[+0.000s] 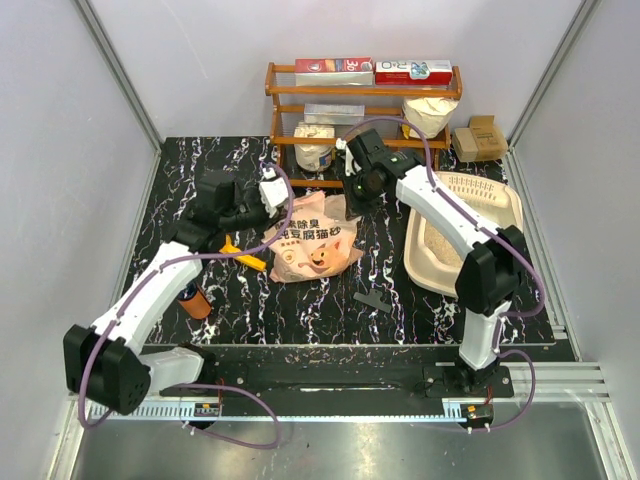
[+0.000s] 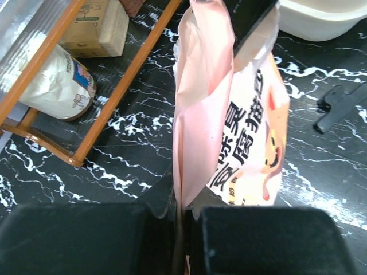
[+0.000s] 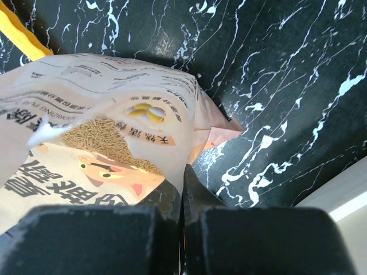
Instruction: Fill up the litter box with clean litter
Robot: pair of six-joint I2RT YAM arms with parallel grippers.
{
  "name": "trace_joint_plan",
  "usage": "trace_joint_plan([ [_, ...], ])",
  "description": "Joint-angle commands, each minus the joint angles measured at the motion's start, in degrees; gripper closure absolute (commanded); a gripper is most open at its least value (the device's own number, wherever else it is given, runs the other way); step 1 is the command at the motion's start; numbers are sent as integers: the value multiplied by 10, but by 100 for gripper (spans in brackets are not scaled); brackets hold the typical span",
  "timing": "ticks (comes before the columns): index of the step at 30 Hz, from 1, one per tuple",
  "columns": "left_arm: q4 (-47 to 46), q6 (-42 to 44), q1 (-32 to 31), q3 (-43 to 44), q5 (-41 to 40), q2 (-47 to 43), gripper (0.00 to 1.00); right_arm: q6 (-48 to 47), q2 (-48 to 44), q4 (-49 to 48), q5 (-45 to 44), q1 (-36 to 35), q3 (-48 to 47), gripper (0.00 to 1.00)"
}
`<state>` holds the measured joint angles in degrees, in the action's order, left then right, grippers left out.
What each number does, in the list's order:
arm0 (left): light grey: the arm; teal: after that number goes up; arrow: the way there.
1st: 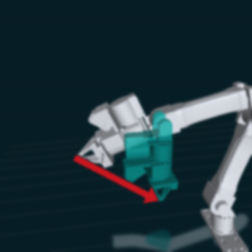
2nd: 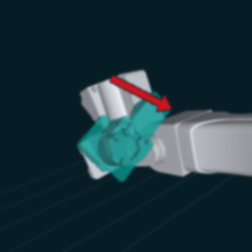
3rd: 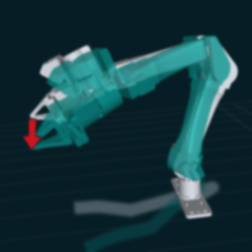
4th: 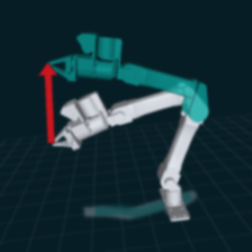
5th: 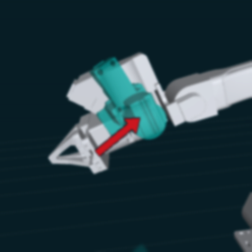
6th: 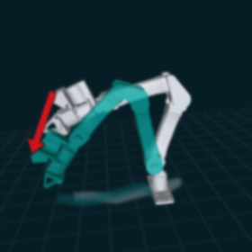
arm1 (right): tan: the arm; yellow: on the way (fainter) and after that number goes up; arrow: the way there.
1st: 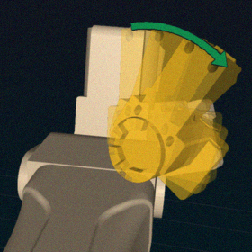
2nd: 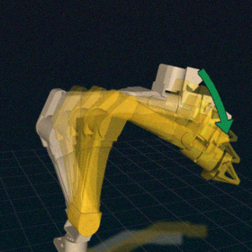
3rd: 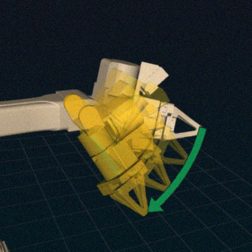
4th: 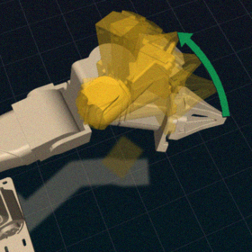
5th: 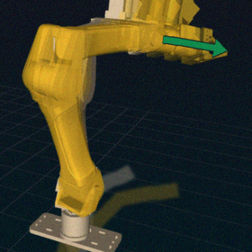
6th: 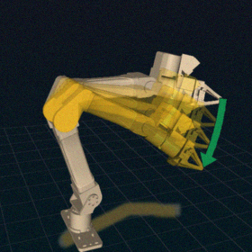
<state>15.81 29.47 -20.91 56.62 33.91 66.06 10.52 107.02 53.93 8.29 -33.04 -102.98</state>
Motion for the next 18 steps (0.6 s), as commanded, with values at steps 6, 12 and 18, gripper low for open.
trace_joint_plan([
  [6, -132, 81, 9, 211, -3, 100, 100, -56, 47, -22, -71, 32, -161, 100],
  [12, -124, 96, 9, 218, 5, 116, 100, -60, 52, -39, -92, 41, -158, 100],
  [18, -80, 106, 8, 214, -9, 144, 100, -61, 71, -48, -85, 44, -131, 100],
])
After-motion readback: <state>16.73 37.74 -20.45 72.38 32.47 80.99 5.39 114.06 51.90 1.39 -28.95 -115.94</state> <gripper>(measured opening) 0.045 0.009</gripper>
